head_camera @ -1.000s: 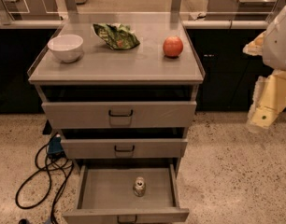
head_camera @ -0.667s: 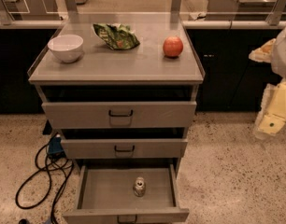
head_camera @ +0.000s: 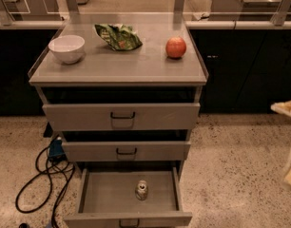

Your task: Pick 7up can from bottom drawer and place on counter

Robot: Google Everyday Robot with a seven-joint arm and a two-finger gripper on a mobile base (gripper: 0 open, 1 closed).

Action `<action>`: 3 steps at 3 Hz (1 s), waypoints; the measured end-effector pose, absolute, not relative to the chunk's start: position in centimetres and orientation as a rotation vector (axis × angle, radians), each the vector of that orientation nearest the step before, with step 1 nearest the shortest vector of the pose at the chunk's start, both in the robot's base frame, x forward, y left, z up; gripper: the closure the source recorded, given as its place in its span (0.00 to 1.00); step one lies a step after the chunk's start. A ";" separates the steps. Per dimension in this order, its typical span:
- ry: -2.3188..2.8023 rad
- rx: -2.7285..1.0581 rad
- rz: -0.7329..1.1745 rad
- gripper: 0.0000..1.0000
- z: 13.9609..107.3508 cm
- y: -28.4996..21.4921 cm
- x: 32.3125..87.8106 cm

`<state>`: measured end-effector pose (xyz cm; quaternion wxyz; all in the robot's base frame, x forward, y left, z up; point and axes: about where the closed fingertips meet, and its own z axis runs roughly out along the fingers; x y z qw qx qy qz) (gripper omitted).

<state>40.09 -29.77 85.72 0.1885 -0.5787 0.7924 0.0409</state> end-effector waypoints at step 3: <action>2.510 -1.610 0.350 0.00 69.6 -35.7 36.4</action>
Offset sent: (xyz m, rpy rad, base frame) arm -0.0544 -0.0862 -0.2375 -0.0143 0.4714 -0.1169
